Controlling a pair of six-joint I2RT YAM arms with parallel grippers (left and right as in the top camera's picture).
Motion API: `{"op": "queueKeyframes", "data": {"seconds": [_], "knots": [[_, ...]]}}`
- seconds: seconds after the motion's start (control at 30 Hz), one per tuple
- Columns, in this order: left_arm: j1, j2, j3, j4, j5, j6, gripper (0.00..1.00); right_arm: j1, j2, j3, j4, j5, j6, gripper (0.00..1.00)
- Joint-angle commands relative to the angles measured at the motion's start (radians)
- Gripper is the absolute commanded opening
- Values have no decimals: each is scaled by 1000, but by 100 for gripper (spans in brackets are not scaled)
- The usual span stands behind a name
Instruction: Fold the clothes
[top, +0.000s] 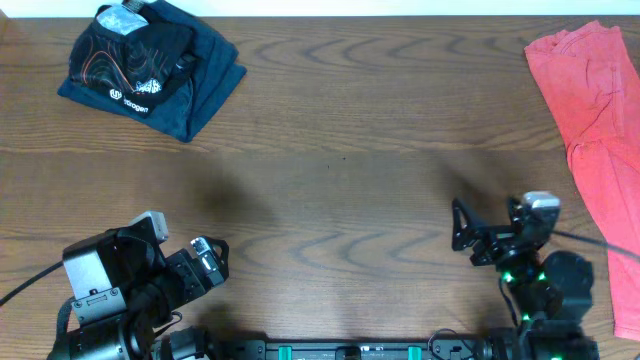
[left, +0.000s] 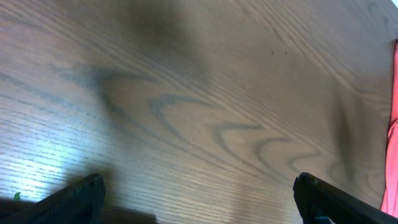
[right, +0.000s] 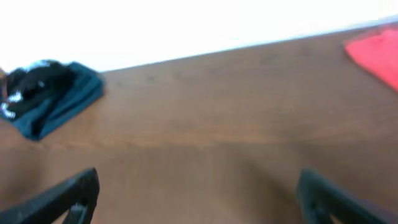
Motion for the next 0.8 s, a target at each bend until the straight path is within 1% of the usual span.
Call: {"op": "queueKeyframes", "data": {"seconds": [0.0, 0.1, 0.2, 0.33, 0.57, 0.77], "knots": [[1, 1, 0, -1, 6, 8, 98, 29, -61, -98, 109, 4, -67, 99], [1, 1, 0, -1, 6, 8, 98, 29, -92, -167, 203, 13, -97, 99], [1, 1, 0, -1, 6, 8, 98, 29, -113, -210, 248, 53, -97, 99], [1, 1, 0, -1, 6, 8, 98, 30, -150, -245, 269, 104, -105, 99], [1, 1, 0, -1, 6, 8, 98, 30, -243, -271, 268, 105, -222, 99], [1, 1, 0, -1, 6, 8, 98, 30, -262, -294, 267, 105, -303, 99]]}}
